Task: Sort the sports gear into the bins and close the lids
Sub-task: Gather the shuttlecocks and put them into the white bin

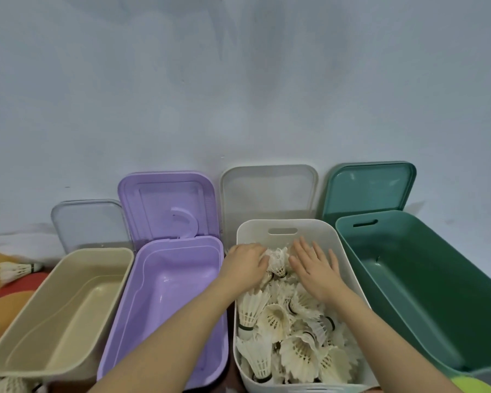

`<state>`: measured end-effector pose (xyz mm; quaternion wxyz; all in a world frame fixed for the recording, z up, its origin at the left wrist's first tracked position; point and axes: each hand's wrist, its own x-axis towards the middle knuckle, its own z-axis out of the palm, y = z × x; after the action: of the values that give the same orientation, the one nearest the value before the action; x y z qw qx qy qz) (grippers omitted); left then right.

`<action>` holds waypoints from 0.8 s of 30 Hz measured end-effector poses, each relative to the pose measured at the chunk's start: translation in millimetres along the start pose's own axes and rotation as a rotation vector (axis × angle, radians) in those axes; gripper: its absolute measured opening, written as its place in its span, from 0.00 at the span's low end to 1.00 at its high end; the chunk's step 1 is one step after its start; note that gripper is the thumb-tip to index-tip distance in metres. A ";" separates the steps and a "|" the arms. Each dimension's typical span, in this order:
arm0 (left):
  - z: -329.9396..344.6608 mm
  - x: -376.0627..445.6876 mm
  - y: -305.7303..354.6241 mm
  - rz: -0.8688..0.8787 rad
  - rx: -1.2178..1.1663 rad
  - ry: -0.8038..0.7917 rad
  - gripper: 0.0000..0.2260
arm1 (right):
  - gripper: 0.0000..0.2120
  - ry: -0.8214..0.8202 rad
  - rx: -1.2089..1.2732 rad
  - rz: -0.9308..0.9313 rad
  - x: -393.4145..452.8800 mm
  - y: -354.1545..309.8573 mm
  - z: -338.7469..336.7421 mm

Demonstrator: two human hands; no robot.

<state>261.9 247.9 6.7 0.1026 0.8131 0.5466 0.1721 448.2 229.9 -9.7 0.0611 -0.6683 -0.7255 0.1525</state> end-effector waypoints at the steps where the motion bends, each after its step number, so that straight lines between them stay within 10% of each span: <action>1: -5.3 -2.6 0.4 -0.001 -0.008 0.023 0.13 | 0.27 0.031 -0.004 0.010 -2.6 -2.6 -2.4; 9: -73.1 -47.2 -17.8 -0.017 0.071 0.176 0.14 | 0.21 0.348 0.063 -0.118 -27.4 -60.8 -29.9; 24: -171.6 -163.8 -172.8 -0.206 0.192 0.232 0.23 | 0.13 0.277 0.294 -0.465 -14.6 -261.1 9.1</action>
<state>-9.1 158.9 75.7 -0.0221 0.7335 0.6492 0.2000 198.6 198.4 62.4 0.2889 -0.4829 -0.8138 0.1452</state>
